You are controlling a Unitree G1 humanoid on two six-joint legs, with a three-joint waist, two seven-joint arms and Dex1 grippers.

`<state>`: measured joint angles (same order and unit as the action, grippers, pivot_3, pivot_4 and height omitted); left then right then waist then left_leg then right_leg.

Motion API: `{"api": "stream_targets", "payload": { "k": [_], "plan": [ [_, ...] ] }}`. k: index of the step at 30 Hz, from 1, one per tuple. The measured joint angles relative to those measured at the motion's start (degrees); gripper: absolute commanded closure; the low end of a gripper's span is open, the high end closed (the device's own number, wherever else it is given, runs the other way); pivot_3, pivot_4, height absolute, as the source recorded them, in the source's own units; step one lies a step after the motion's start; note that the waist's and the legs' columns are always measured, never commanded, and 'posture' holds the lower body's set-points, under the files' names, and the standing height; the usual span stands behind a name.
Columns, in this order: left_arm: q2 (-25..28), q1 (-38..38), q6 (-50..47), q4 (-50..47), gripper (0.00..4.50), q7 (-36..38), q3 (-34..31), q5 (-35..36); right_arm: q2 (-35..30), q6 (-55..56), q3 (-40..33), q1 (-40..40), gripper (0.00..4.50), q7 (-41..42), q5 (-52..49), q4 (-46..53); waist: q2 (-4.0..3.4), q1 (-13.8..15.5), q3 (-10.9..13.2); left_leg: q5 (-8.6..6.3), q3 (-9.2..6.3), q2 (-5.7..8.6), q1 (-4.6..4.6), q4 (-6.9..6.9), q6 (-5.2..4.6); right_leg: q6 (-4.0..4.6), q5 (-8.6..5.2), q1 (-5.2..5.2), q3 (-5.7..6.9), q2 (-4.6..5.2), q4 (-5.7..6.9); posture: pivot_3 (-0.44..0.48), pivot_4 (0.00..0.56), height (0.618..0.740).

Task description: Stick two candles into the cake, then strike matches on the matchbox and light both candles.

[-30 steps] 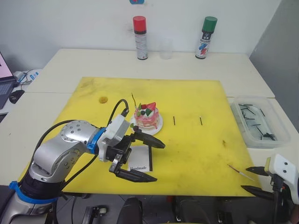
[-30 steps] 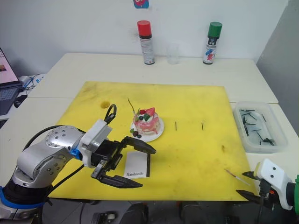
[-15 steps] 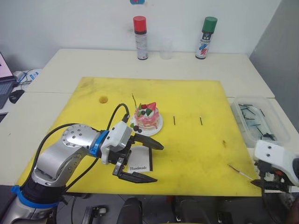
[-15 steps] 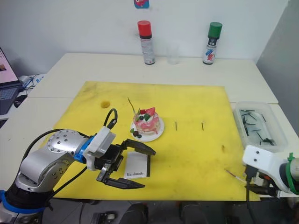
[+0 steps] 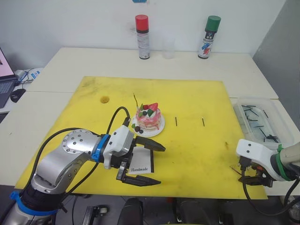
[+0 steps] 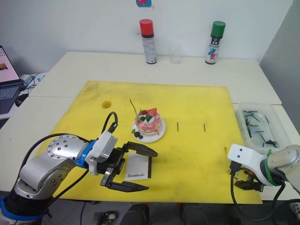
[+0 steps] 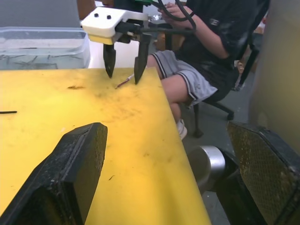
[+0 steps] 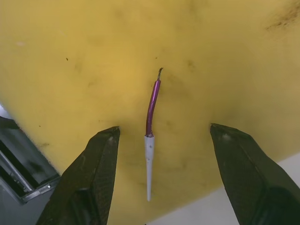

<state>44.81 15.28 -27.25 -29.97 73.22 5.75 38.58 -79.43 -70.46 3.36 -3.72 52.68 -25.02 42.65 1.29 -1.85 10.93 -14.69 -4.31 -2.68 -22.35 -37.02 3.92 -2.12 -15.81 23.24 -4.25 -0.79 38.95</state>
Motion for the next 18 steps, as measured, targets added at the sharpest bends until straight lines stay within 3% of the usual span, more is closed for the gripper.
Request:
{"api": "stream_targets", "payload": {
  "k": [18],
  "plan": [
    [-1.13, 0.06, -0.27, -0.53, 0.00, -2.48, 0.85, 0.12, -2.04, -0.97, -2.77, 4.27, 1.36, -0.59, -1.57, -0.09, 0.00, 0.14, 0.00, 0.00, 0.00, 0.00, -0.01, 0.00, 0.00, 0.00, 0.00, 0.00, 0.02, 0.01, 0.00, 0.000, 0.150, 0.740]
  ]
}}
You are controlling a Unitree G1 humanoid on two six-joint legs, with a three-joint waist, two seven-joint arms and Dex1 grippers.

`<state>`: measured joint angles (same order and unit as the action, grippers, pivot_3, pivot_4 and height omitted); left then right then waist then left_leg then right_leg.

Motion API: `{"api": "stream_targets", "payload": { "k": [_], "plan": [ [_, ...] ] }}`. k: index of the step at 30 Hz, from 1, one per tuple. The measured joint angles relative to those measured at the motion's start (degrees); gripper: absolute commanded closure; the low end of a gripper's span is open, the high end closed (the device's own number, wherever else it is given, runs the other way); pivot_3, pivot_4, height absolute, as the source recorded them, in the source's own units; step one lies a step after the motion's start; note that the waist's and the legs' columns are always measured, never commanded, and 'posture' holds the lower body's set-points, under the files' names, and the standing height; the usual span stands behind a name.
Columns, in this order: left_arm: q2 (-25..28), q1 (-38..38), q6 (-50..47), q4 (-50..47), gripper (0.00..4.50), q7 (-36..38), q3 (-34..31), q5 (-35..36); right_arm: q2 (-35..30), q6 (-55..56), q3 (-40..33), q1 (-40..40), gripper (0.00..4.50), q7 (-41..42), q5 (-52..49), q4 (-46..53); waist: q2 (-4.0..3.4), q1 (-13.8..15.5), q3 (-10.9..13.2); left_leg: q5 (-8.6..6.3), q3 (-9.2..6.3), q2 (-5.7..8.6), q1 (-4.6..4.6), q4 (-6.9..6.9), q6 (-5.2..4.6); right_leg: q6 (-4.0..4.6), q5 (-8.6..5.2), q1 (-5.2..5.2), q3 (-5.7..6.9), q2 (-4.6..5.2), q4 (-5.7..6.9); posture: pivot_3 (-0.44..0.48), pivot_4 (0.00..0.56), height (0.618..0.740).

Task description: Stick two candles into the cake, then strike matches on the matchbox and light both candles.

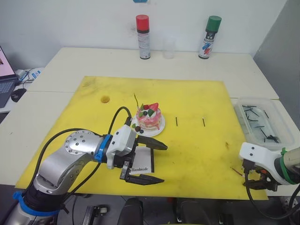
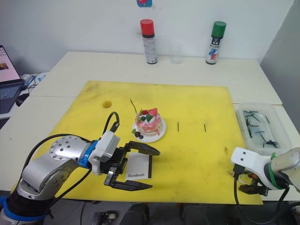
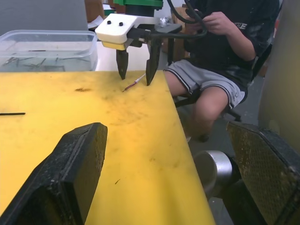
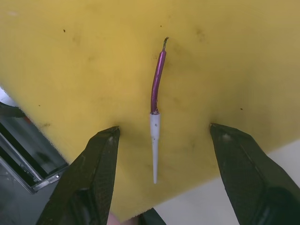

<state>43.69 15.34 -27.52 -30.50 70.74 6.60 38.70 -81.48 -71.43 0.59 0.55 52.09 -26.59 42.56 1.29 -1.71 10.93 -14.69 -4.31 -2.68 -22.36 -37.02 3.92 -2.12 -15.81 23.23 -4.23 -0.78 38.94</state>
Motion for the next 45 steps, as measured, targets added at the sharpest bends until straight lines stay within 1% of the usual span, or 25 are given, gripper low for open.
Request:
{"api": "stream_targets", "payload": {
  "k": [11, 14, 21, 25, 29, 32, 33, 34, 37, 38, 39, 40, 42, 44, 45],
  "plan": [
    [-0.01, -0.30, -0.06, -0.56, 0.00, -0.27, 0.00, 0.16, 1.11, -1.70, 0.68, -1.75, 1.36, -1.23, -1.61, 0.00, 0.00, -0.07, 0.00, 0.00, 0.00, 0.00, 0.01, 0.00, 0.00, 0.00, 0.00, 0.00, 0.00, -0.01, 0.01, 0.000, 0.150, 0.740],
    [-0.01, -0.82, -0.06, -0.61, 0.00, -0.28, 0.00, 0.16, 1.12, -1.70, 1.00, -2.20, 1.94, -1.39, -1.69, -0.11, 0.00, -0.09, 0.00, 0.00, 0.00, 0.00, 0.01, 0.00, 0.00, 0.00, 0.00, 0.00, 0.00, -0.01, 0.00, 0.000, 0.150, 0.740],
    [-0.01, -1.14, -0.12, -0.62, 0.00, -0.20, 0.11, 0.15, 1.19, -1.73, 2.36, -4.02, 4.41, -1.38, -1.75, -0.42, 0.00, -0.10, 0.00, 0.00, 0.00, -0.01, 0.01, 0.00, 0.00, 0.00, 0.00, 0.00, 0.00, -0.01, 0.01, 0.000, 0.150, 0.740],
    [-0.01, -1.14, -0.49, -0.62, 0.00, -0.17, 0.26, 0.15, 1.17, -1.82, 2.74, -4.43, 4.46, -0.84, -2.25, -0.79, 0.00, -0.11, 0.00, 0.00, 0.00, 0.00, 0.01, 0.00, 0.00, 0.00, 0.00, 0.00, 0.00, -0.01, 0.01, 0.000, 0.150, 0.740],
    [0.00, -1.26, -0.58, -0.62, 0.00, -0.16, 0.25, 0.16, 0.78, -2.15, 1.10, -4.81, 4.46, 0.95, -4.29, -2.06, 0.00, -0.10, 0.00, 0.00, 0.00, 0.00, 0.01, 0.01, 0.00, 0.00, 0.00, 0.00, 0.00, -0.01, 0.01, 0.000, 0.150, 0.740],
    [0.30, -2.08, -1.02, -0.51, 0.00, -0.38, -0.63, 0.58, 1.86, -3.29, -1.13, -8.97, 4.46, 2.64, -7.53, -3.21, -0.02, -0.24, 0.01, 0.00, 0.00, -0.01, 0.02, 0.00, 0.00, 0.00, 0.00, 0.01, -0.01, -0.01, 0.01, 0.000, 0.150, 0.740],
    [0.63, -2.63, -1.21, -0.54, 0.00, -0.68, -1.47, 0.82, 3.21, -3.81, -1.97, -11.37, 4.46, 2.80, -8.86, -3.83, -0.02, -0.31, 0.01, 0.00, 0.00, -0.01, 0.05, 0.01, 0.00, 0.00, 0.00, 0.00, -0.01, -0.01, 0.01, 0.000, 0.150, 0.740],
    [1.15, -3.36, -1.63, -0.53, 0.00, -1.35, -2.59, 1.24, 6.51, -4.20, -2.87, -14.74, 4.46, 2.34, -10.07, -4.44, 0.04, -0.58, 0.01, 0.00, 0.00, -0.08, 0.08, 0.00, 0.00, 0.00, 0.00, 0.00, 0.00, -0.08, 0.02, 0.000, 0.150, 0.740],
    [2.43, -5.26, -3.54, -0.57, 0.00, -3.64, -6.40, 2.33, 21.63, -4.51, -5.13, -25.55, 4.46, -2.49, -13.68, -5.60, 0.08, -1.46, 0.03, 0.00, -0.04, -0.08, 0.14, 0.02, -0.01, -0.03, 0.02, -0.01, -0.01, -0.11, 0.11, 0.000, 0.150, 0.740],
    [2.55, -5.58, -3.96, -0.64, 0.00, -4.30, -7.45, 2.93, 25.19, -4.65, -5.26, -27.41, 4.46, -4.13, -14.47, -5.78, 0.05, -1.47, 0.04, 0.00, -0.06, -0.07, 0.11, 0.03, -0.01, -0.03, 0.02, -0.01, 0.00, -0.10, 0.11, 0.000, 0.150, 0.740],
    [2.80, -6.47, -4.81, -0.77, 0.00, -5.16, -9.06, 3.89, 30.06, -4.72, -5.54, -29.40, 4.46, -6.49, -15.23, -6.25, 0.05, -1.48, 0.04, 0.00, -0.09, -0.06, 0.10, 0.04, -0.01, -0.03, 0.02, -0.01, 0.01, -0.10, 0.11, 0.000, 0.150, 0.740],
    [2.88, -7.34, -5.40, -0.88, 0.00, -6.10, -10.54, 4.52, 34.94, -3.75, -6.06, -30.79, 4.46, -8.98, -15.27, -6.75, 0.06, -1.47, 0.04, 0.00, -0.10, -0.06, 0.06, 0.05, -0.01, -0.02, 0.02, -0.01, 0.03, -0.10, 0.09, 0.000, 0.150, 0.740],
    [2.84, -8.76, -6.26, -0.85, 0.00, -8.63, -13.94, 6.12, 45.19, 2.37, -6.59, -31.32, 4.46, -13.71, -14.75, -7.57, 0.06, -1.48, 0.04, 0.00, -0.11, -0.05, -0.04, 0.06, -0.01, -0.02, 0.01, 0.04, 0.04, -0.08, 0.05, 0.000, 0.150, 0.740],
    [2.87, -9.49, -7.12, -0.72, 0.00, -10.79, -17.57, 7.04, 51.98, 10.58, -4.89, -31.11, 4.46, -16.40, -12.12, -8.39, 0.02, -1.22, 0.06, 0.00, -0.13, -0.03, -0.23, 0.06, 0.00, 0.00, 0.00, 0.18, 0.08, -0.05, 0.03, 0.000, 0.150, 0.740],
    [2.92, -10.12, -7.27, -0.55, 0.00, -11.69, -19.28, 7.39, 54.32, 14.53, -3.78, -30.97, 4.46, -17.36, -10.30, -9.16, 0.02, -1.18, 0.06, 0.00, -0.13, -0.04, -0.25, 0.05, 0.00, 0.00, 0.00, 0.19, 0.08, -0.04, 0.02, 0.000, 0.150, 0.740]
  ]
}}
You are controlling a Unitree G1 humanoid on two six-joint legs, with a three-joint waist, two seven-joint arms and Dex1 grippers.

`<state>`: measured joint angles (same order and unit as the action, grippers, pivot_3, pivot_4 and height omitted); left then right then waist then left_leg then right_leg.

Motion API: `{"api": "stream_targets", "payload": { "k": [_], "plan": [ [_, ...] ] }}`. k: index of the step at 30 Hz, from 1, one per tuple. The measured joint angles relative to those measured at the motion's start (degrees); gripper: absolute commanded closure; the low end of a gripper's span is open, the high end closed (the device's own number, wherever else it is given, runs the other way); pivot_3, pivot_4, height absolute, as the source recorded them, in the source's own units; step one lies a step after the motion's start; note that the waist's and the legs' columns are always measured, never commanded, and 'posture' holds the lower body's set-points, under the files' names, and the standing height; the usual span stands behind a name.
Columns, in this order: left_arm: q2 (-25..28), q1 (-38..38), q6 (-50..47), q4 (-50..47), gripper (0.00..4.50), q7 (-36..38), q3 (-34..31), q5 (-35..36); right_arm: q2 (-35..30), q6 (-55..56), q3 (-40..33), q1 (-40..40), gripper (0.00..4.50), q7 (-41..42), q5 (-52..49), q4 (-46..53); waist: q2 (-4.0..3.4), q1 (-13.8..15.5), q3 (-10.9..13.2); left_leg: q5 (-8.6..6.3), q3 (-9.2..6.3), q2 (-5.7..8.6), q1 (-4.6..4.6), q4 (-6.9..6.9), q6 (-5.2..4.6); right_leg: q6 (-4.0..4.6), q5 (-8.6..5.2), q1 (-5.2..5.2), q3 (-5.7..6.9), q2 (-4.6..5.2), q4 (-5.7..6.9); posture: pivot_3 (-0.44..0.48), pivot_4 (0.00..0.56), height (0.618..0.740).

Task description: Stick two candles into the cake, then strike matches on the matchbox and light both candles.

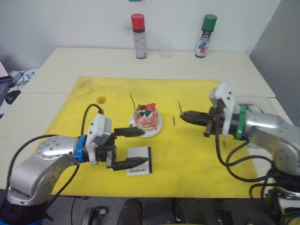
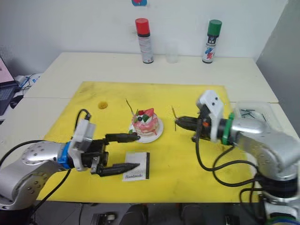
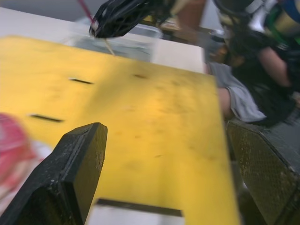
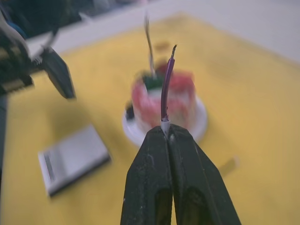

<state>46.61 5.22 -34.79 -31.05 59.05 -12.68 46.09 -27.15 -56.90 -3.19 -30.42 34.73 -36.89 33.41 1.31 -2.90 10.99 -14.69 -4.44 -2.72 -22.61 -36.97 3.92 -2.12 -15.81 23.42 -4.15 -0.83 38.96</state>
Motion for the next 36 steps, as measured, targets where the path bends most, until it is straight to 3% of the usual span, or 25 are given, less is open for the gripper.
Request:
{"api": "stream_targets", "payload": {
  "k": [7, 13, 22, 36],
  "plan": [
    [1.60, -0.81, -4.02, 3.36, 0.00, -3.97, -8.02, 3.92, 14.99, 26.42, 10.30, 3.41, 4.46, -2.64, 12.19, -10.80, -0.03, 0.08, 0.02, 0.01, 0.00, -0.01, 0.01, 0.01, 0.01, 0.05, -0.02, 0.05, 0.03, 0.02, 0.05, 0.000, 0.150, 0.740],
    [1.61, 0.99, -7.51, 4.84, 0.00, -5.47, -8.55, 7.32, 20.41, 42.34, 14.86, 5.24, 4.46, -2.32, 19.53, -23.17, -0.03, 0.08, 0.02, 0.01, 0.00, -0.01, 0.08, 0.00, 0.02, 0.05, 0.00, 0.01, 0.03, 0.01, 0.12, 0.000, 0.150, 0.740],
    [2.82, 3.03, -8.48, 6.19, 0.00, -4.47, -7.48, 7.43, 22.90, 49.97, 15.65, 6.94, 4.46, -2.60, 22.35, -30.85, -0.04, -0.12, 0.02, 0.01, -0.01, -0.01, 0.09, 0.03, 0.02, 0.27, 0.11, 0.02, 0.02, 0.00, 0.11, 0.000, 0.150, 0.740],
    [3.18, 3.36, -7.17, 6.83, 0.00, -1.90, -6.76, 4.98, 24.61, 54.23, 16.03, 9.69, 4.46, -3.66, 24.67, -35.10, -0.04, -0.17, 0.02, 0.01, -0.01, -0.01, 0.10, 0.03, 0.02, 0.21, 0.07, 0.02, 0.02, 0.00, 0.11, 0.000, 0.150, 0.740]
  ]
}}
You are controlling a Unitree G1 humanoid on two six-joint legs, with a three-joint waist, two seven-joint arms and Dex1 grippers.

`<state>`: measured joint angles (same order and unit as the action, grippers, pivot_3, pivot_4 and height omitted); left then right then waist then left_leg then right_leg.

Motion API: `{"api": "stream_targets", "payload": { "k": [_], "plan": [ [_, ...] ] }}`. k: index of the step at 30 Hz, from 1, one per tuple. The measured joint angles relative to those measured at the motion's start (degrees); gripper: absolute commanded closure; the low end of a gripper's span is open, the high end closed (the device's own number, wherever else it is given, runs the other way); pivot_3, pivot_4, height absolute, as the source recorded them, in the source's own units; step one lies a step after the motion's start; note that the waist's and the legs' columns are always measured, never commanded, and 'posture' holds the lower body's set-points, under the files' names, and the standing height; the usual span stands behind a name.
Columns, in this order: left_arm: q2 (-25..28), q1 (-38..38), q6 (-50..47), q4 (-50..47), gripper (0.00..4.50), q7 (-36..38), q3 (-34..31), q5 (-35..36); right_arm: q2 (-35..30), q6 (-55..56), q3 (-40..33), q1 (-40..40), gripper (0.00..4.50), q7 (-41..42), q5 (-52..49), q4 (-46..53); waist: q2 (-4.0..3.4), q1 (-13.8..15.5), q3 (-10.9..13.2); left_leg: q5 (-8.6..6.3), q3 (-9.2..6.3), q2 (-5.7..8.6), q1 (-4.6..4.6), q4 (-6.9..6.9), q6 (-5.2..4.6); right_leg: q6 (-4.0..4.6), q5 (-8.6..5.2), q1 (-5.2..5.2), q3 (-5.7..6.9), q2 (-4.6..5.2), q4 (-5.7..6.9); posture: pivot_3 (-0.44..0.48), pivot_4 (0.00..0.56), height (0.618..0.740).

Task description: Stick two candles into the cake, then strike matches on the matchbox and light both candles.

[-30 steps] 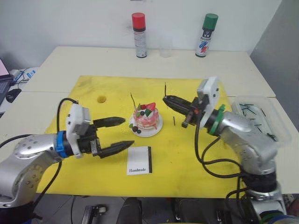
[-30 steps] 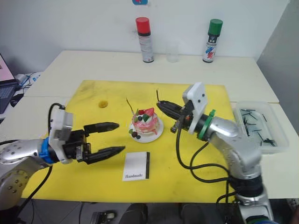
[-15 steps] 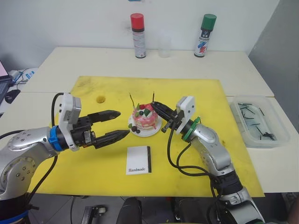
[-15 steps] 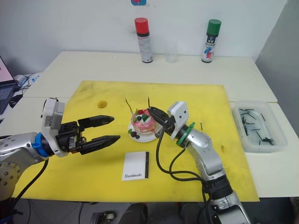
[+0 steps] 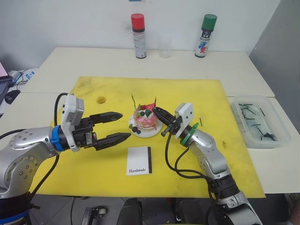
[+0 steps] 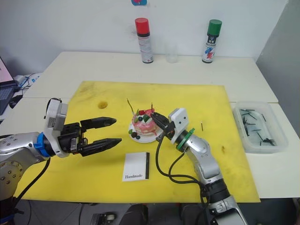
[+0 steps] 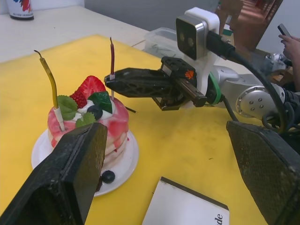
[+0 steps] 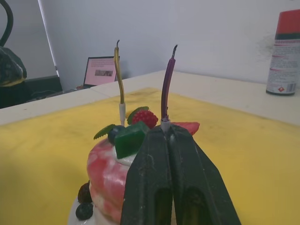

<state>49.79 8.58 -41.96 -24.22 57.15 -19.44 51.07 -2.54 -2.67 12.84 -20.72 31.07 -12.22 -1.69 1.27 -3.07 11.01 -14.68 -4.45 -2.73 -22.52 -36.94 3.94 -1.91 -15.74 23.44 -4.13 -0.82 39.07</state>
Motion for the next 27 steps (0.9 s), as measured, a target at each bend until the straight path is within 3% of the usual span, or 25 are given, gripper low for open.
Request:
{"api": "stream_targets", "payload": {
  "k": [11, 19, 27],
  "plan": [
    [-0.03, -1.07, 1.10, -0.03, 0.00, 1.00, 0.59, -1.68, 0.87, 0.27, 0.80, 1.09, 4.46, 0.37, 1.45, -0.68, -0.01, -0.15, -0.01, 0.00, 0.00, -0.01, 0.12, 0.00, 0.00, -0.12, -0.07, -0.06, -0.02, -0.01, 0.04, 0.000, 0.150, 0.740],
    [-0.21, -1.50, 2.57, -0.13, 0.00, 0.94, 2.46, -3.16, 1.67, -6.22, -0.83, -1.68, 1.95, -1.43, -1.02, 2.93, -0.03, -0.16, 0.00, 0.00, 0.00, -0.01, 0.09, 0.01, 0.00, -0.12, -0.07, -0.06, -0.02, -0.01, 0.03, 0.000, 0.150, 0.740],
    [1.28, -2.32, 0.49, 1.71, 0.00, 0.94, 3.32, -3.83, 0.07, -16.16, -5.82, -12.17, 1.95, -4.56, -6.89, 15.21, -0.04, -0.15, 0.01, 0.00, -0.02, -0.01, 0.07, 0.06, -0.01, -0.09, -0.09, -0.03, 0.01, -0.01, 0.02, 0.000, 0.150, 0.740]
  ]
}}
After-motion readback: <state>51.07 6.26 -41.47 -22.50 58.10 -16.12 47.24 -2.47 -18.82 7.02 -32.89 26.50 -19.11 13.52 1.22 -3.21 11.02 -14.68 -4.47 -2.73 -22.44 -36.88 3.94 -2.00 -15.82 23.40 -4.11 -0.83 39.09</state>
